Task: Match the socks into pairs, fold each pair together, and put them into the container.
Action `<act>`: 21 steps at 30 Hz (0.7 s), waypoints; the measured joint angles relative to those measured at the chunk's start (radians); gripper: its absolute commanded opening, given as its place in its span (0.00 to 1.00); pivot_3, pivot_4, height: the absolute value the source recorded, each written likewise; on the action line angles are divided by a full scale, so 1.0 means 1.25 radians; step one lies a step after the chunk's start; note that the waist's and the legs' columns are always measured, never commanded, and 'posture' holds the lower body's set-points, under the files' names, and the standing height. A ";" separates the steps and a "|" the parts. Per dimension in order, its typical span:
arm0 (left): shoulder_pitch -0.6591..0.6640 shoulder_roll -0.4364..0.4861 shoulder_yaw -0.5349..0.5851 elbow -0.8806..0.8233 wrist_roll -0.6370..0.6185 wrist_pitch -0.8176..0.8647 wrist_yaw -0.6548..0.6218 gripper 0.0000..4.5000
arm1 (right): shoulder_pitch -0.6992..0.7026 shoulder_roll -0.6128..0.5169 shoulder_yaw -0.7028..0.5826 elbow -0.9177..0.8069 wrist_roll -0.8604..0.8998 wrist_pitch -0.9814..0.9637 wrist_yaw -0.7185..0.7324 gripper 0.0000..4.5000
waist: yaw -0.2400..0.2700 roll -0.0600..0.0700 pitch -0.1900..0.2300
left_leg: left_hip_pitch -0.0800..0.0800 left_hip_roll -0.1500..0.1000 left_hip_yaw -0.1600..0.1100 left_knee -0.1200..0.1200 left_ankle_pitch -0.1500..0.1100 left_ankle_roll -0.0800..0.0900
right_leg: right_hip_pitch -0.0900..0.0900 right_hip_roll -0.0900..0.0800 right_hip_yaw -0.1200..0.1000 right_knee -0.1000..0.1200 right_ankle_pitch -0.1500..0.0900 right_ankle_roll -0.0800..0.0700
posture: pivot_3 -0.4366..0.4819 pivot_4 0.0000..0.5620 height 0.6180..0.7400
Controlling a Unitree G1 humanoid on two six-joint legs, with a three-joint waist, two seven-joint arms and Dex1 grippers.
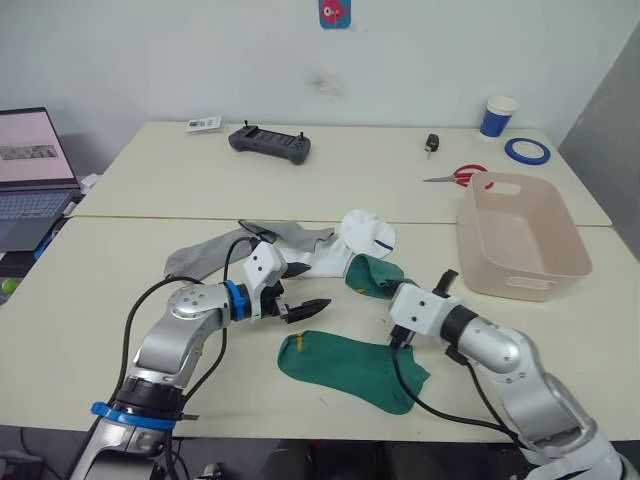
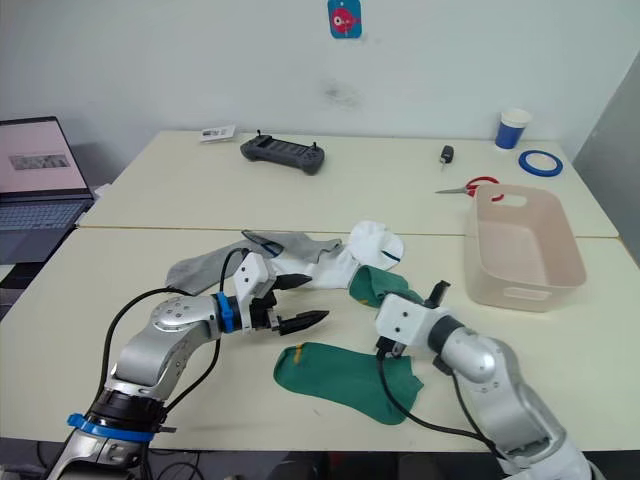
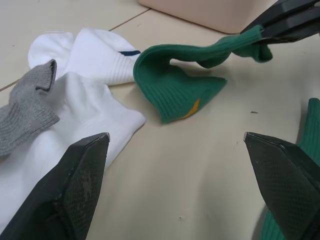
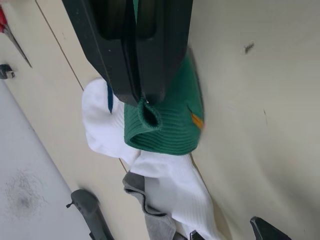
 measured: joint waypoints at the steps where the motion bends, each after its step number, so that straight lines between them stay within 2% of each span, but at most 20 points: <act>1: -0.001 -0.002 -0.002 0.007 0.004 -0.006 -0.005 1.00 | 0.008 -0.023 -0.024 -0.007 0.017 -0.017 0.019 0.01 | 0.000 0.000 0.000 | 0.000 0.000 0.000 0.000 0.000 0.000 | 0.000 0.000 0.000 0.000 0.000 0.000 | 0.48 0.27 1.00; 5: -0.023 -0.013 -0.034 0.045 0.034 -0.063 -0.042 1.00 | 0.081 -0.149 -0.149 -0.018 0.138 -0.172 0.142 0.01 | 0.000 0.000 0.000 | 0.000 0.000 0.000 0.000 -0.001 0.002 | 0.001 0.000 -0.001 0.000 0.000 0.000 | 0.48 0.27 1.00; 9: -0.042 -0.025 -0.054 0.070 0.049 -0.113 -0.079 1.00 | 0.169 -0.224 -0.231 -0.013 0.222 -0.315 0.239 0.01 | 0.001 0.000 0.000 | 0.000 0.001 0.000 0.000 -0.001 0.003 | 0.001 0.000 -0.001 0.000 0.000 0.000 | 0.48 0.27 1.00; 16: -0.150 -0.055 -0.106 0.207 0.102 -0.260 -0.168 1.00 | 0.236 -0.274 -0.283 -0.030 0.278 -0.436 0.319 0.01 | -0.001 0.000 0.000 | 0.001 -0.001 0.000 0.001 0.000 0.005 | 0.003 0.001 -0.001 0.000 0.001 0.002 | 0.48 0.27 1.00; 21: -0.248 -0.091 -0.115 0.341 0.124 -0.345 -0.205 1.00 | 0.244 -0.280 -0.284 -0.063 0.300 -0.445 0.335 0.01 | -0.001 0.000 0.000 | 0.001 -0.001 0.001 0.001 0.001 0.007 | 0.003 0.001 0.000 0.000 0.001 0.004 | 0.48 0.27 1.00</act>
